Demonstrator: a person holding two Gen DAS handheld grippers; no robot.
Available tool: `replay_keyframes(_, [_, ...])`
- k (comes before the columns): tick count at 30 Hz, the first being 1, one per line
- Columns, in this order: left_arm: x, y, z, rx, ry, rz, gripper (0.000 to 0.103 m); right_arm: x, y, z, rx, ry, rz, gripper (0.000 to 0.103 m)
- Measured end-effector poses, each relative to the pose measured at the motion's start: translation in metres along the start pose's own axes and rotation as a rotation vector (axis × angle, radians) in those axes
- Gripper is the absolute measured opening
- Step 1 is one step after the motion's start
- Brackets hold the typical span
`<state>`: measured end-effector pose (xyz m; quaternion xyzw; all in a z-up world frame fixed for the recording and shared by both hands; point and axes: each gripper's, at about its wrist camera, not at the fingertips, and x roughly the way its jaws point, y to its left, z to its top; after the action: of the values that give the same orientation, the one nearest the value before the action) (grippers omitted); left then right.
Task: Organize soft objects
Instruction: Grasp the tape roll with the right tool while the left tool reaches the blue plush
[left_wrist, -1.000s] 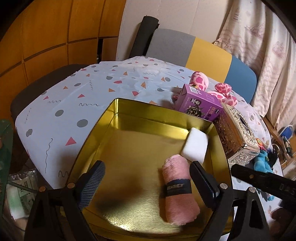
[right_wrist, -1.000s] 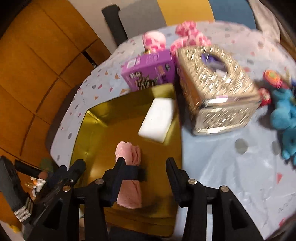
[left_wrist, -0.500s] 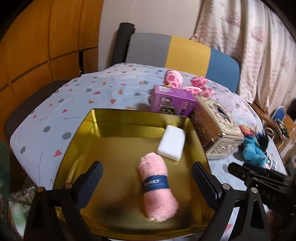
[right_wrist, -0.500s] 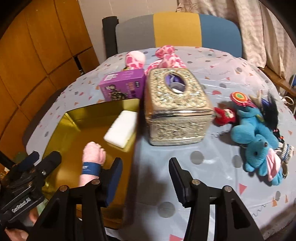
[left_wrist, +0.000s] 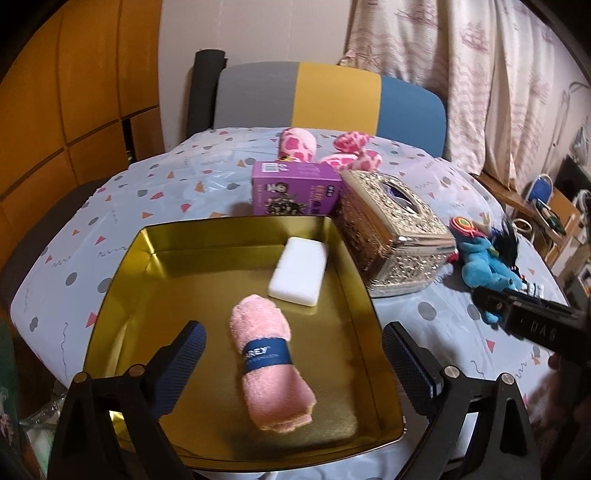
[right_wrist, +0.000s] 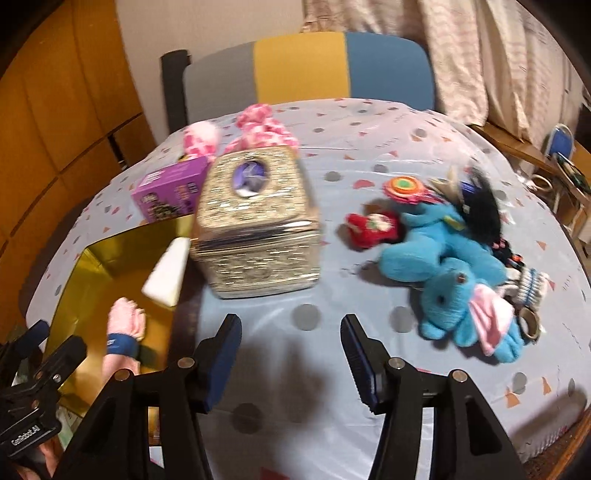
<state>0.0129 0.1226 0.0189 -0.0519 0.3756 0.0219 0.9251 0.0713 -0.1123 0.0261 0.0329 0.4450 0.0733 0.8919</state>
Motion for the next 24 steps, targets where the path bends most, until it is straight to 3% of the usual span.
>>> replay_keyframes(13, [0.003,-0.049,-0.001,0.121,0.016,-0.068,0.098,-0.015,-0.088,0.005,0.137,-0.017,-0.114,0.057])
replay_keyframes(24, [0.012,-0.093,-0.001,0.195,0.065,-0.194,0.098,-0.042,-0.203,0.013,0.357,-0.015,-0.235,0.057])
